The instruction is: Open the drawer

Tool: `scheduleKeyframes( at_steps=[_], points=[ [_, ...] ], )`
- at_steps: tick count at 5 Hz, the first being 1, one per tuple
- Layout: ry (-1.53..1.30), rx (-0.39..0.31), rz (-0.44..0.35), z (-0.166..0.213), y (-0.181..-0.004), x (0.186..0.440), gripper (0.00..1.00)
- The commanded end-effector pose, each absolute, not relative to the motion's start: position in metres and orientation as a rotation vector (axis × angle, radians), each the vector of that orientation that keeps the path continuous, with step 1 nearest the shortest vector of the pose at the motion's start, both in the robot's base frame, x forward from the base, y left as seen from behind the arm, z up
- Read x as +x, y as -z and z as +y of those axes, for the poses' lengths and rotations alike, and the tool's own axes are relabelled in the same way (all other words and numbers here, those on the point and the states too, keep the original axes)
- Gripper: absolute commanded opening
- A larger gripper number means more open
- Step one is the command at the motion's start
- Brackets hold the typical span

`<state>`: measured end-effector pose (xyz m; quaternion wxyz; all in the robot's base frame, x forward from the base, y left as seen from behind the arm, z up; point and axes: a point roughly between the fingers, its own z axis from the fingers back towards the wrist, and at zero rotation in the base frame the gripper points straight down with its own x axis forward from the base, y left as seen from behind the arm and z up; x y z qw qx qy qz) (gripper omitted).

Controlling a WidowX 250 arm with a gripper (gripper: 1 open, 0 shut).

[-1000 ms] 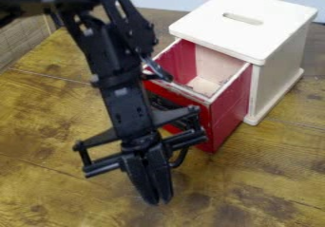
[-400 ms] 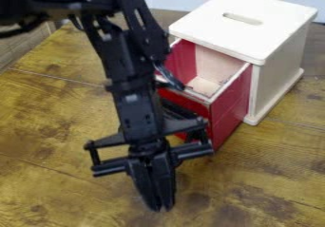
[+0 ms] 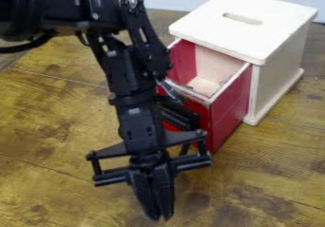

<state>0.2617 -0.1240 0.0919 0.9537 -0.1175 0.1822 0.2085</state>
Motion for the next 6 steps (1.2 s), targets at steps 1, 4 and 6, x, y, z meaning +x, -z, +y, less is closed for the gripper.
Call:
scheduleKeyframes(
  at_steps=[1,4,6],
  points=[
    [-0.411,-0.241,0.323,-0.123,-0.109,0.261,0.00],
    [-0.373,-0.231,0.336,-0.125,-0.133,0.266,0.00],
    [-0.383,-0.249,0.351,-0.114,-0.128,0.268,0.00]
  ],
)
